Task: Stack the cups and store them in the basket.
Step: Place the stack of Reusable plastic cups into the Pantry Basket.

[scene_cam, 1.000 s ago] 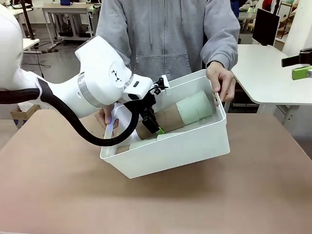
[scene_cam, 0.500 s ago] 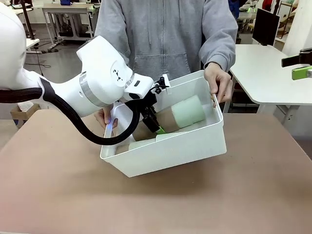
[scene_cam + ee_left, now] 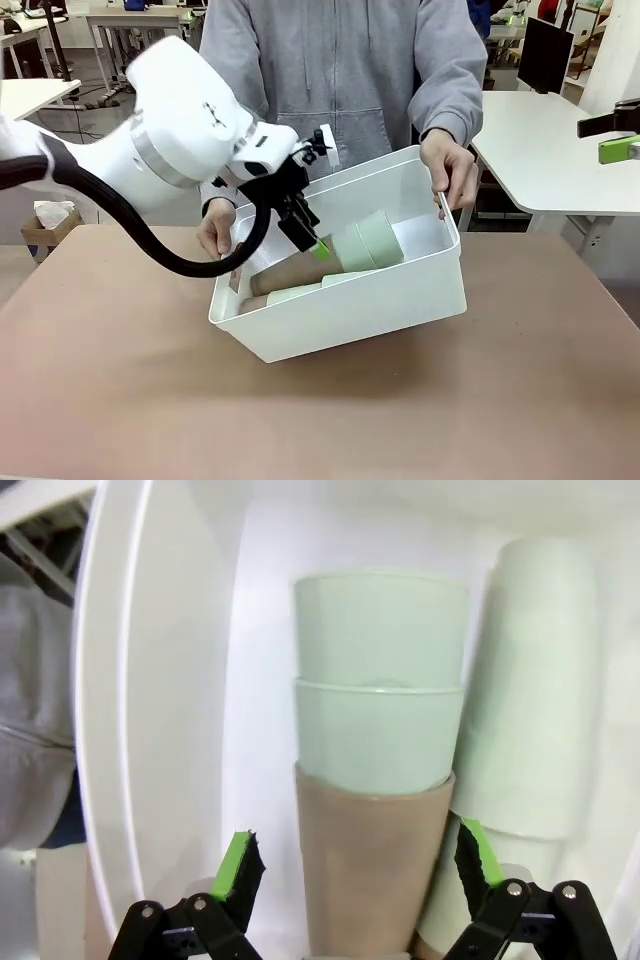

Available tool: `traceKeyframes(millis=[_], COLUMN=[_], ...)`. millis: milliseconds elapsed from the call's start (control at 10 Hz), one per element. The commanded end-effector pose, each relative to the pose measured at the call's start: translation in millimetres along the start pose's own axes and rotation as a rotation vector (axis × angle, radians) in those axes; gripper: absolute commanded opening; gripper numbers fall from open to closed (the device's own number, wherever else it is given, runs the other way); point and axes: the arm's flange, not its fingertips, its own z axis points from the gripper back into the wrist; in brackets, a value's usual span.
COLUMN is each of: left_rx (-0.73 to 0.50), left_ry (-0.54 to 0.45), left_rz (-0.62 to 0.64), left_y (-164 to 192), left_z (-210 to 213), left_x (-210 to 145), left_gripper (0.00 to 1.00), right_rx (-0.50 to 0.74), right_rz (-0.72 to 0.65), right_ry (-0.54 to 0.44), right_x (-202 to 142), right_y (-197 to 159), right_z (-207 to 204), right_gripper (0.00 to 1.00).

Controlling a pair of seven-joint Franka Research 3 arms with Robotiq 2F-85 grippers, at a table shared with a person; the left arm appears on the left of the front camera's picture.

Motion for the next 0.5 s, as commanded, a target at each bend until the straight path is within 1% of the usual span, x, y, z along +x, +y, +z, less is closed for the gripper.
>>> traceKeyframes(millis=[0,100,200,300,400], left_rx=[-0.045,-0.087,-0.120,-0.123,-0.119], left_ry=[-0.052,-0.102,-0.180,-0.247,-0.291], left_rz=[-0.035,-0.044,-0.046,-0.056,-0.045], left_y=[-12.0,-15.8,-20.7,-23.8,-26.8], left_z=[51.2,82.5,120.5,162.2,197.0], left_x=[-18.2,-22.7,-30.0,-43.2,-60.2], left_gripper=[1.00,1.00,1.00,1.00,1.00], right_rx=[0.000,0.000,0.000,0.000,0.000], right_rz=[0.008,0.008,0.008,0.008,0.008], right_ry=[-0.023,-0.023,-0.023,-0.023,-0.023], right_x=[3.3,3.3,3.3,3.3,3.3], right_y=[-0.8,-0.8,-0.8,-0.8,-0.8], right_z=[-0.9,-0.9,-0.9,-0.9,-0.9], right_gripper=[1.00,1.00,1.00,1.00,1.00])
